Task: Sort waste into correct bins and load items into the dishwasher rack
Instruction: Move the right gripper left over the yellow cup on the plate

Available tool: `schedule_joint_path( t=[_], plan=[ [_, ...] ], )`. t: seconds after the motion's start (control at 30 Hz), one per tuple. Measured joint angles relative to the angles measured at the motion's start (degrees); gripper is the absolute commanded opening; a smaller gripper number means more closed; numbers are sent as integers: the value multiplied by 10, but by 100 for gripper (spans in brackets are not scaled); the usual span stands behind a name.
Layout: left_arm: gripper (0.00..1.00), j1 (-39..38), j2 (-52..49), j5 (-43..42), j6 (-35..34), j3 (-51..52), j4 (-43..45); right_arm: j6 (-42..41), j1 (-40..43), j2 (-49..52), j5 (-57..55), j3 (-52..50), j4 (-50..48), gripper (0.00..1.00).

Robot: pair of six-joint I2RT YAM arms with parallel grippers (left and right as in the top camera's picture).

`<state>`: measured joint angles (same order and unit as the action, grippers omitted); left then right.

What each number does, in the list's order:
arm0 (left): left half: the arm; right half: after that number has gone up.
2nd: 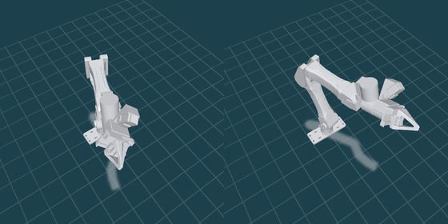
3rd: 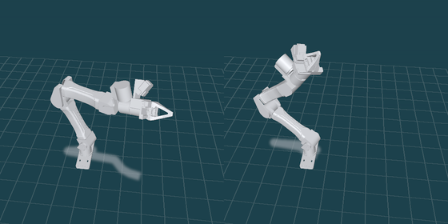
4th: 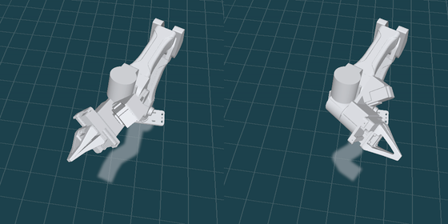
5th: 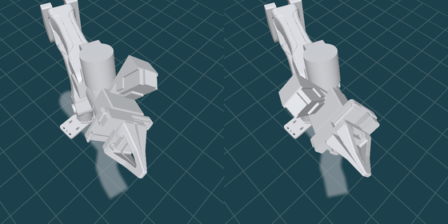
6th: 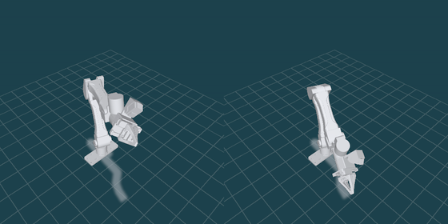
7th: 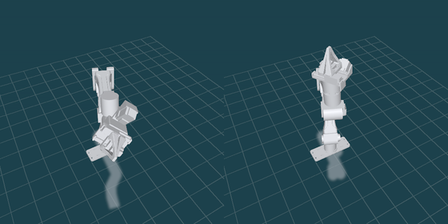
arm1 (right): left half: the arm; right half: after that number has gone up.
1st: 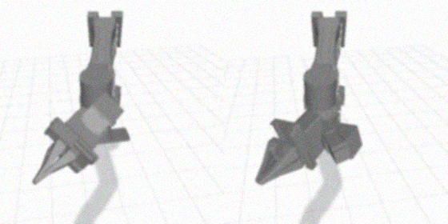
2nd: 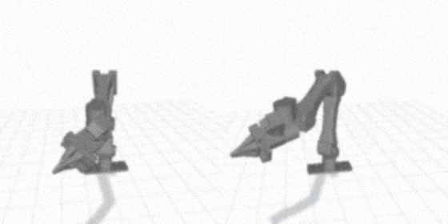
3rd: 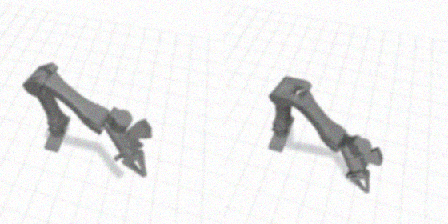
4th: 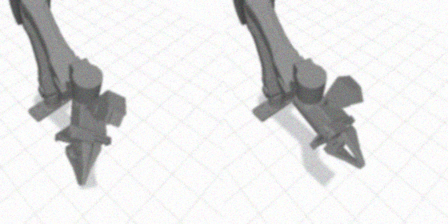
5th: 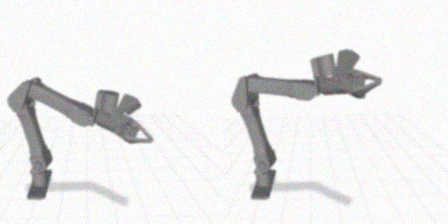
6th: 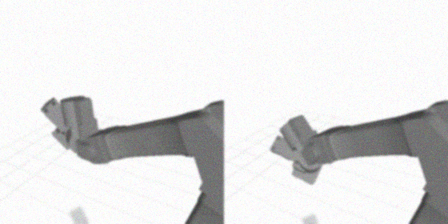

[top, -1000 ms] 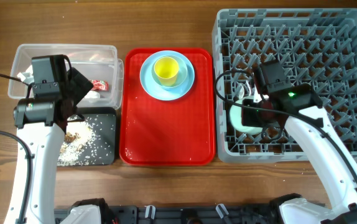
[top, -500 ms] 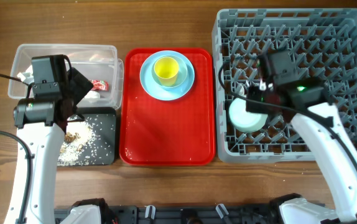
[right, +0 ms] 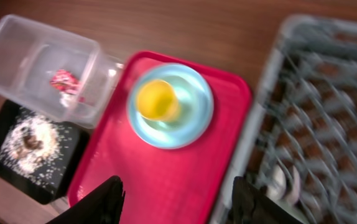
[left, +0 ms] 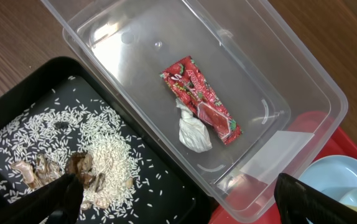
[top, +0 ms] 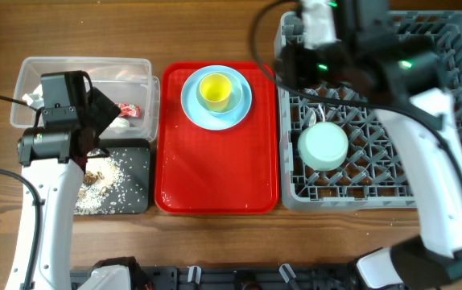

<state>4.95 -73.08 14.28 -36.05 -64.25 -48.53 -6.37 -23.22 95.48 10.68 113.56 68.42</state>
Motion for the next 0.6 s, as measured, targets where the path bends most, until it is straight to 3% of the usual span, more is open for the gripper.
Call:
schedule_joint_path(
  t=[0.6],
  plan=[
    [100,0,0,0,0,0,0,29,-184,273,-113,11,-182,37]
  ],
)
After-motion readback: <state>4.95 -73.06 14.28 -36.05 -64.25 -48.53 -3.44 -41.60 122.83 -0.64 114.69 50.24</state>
